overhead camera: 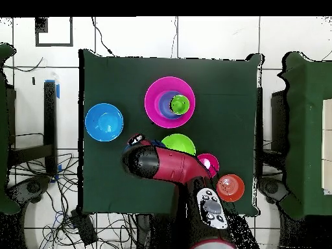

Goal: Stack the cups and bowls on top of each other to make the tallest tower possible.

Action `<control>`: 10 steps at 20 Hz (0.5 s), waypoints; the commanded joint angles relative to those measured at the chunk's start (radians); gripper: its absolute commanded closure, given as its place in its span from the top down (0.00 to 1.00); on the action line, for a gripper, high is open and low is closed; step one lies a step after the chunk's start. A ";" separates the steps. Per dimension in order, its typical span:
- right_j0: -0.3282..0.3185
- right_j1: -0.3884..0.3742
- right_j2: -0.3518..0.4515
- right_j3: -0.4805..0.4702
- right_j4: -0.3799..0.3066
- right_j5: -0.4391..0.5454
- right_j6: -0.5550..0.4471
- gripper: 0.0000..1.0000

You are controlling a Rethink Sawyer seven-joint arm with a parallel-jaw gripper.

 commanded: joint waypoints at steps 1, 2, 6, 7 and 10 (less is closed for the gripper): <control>0.023 -0.062 0.001 -0.035 -0.060 0.136 -0.010 0.00; 0.023 -0.062 0.001 -0.036 -0.061 0.137 -0.009 0.00; 0.029 -0.075 -0.008 -0.051 -0.065 0.163 -0.008 0.00; 0.028 -0.080 -0.012 -0.063 -0.069 0.182 -0.015 0.00; 0.021 -0.085 -0.016 -0.092 -0.079 0.218 -0.035 0.00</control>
